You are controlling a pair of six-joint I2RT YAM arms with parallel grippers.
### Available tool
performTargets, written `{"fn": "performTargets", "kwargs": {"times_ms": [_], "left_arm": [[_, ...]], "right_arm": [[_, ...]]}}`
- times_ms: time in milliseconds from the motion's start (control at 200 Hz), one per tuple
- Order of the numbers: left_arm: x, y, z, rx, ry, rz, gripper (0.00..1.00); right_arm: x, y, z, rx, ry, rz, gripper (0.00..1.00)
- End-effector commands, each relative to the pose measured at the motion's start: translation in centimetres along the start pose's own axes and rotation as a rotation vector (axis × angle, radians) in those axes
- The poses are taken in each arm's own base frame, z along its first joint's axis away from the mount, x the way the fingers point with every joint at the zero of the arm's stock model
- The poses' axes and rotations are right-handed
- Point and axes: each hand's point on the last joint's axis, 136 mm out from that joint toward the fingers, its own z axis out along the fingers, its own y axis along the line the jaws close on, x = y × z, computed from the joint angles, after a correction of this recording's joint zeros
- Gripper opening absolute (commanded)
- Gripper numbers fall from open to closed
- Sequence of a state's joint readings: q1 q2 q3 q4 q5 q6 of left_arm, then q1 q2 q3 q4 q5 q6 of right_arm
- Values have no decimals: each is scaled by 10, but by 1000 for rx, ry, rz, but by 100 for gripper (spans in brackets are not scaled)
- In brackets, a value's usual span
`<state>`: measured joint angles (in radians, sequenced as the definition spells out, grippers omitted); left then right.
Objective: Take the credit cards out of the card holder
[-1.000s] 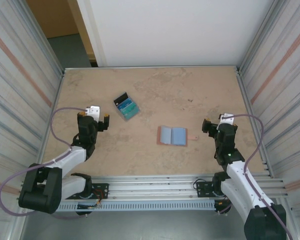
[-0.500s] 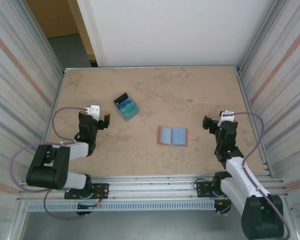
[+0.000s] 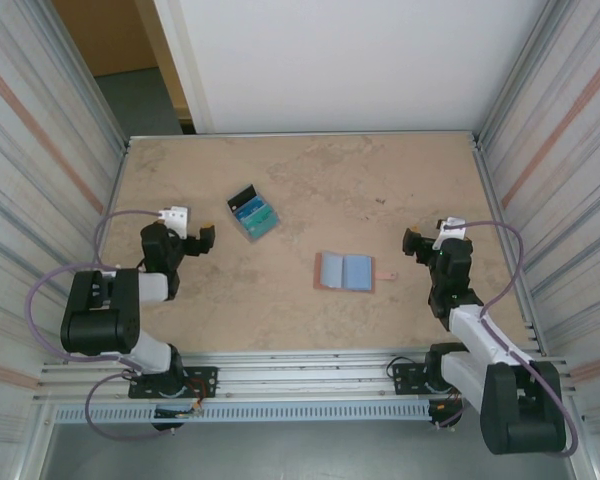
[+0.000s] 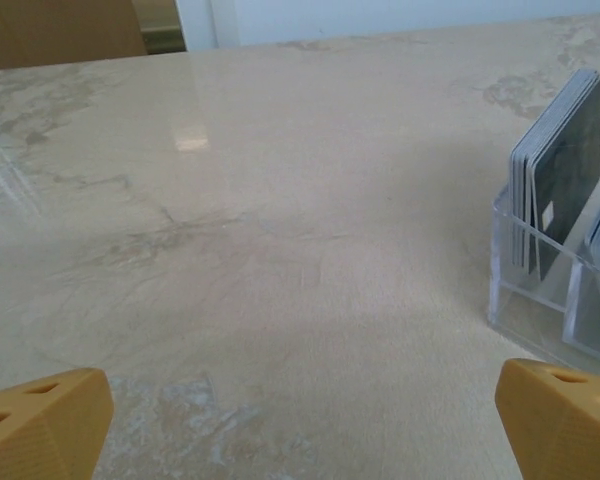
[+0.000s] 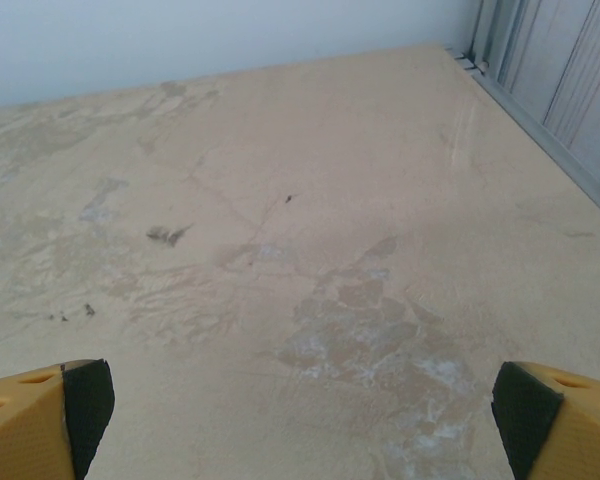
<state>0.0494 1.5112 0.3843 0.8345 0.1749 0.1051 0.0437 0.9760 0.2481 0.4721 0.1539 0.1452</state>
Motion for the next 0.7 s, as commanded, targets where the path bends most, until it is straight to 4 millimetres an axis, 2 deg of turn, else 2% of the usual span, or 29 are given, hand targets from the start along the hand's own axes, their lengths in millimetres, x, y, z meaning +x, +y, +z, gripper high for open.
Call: {"fn": "performTargets", "kwargs": {"times_ms": [0, 160, 411, 691], "left_arm": [[-3, -14, 3, 70, 4, -16, 99], [-2, -9, 4, 22, 15, -22, 99], [-3, -9, 5, 18, 16, -17, 99], [-2, -10, 5, 17, 18, -15, 99]], "right_arm": [[-6, 4, 8, -30, -54, -20, 99], [-2, 2, 20, -28, -58, -54, 99], [-4, -8, 33, -44, -86, -6, 99], [17, -15, 52, -31, -64, 34, 99]]}}
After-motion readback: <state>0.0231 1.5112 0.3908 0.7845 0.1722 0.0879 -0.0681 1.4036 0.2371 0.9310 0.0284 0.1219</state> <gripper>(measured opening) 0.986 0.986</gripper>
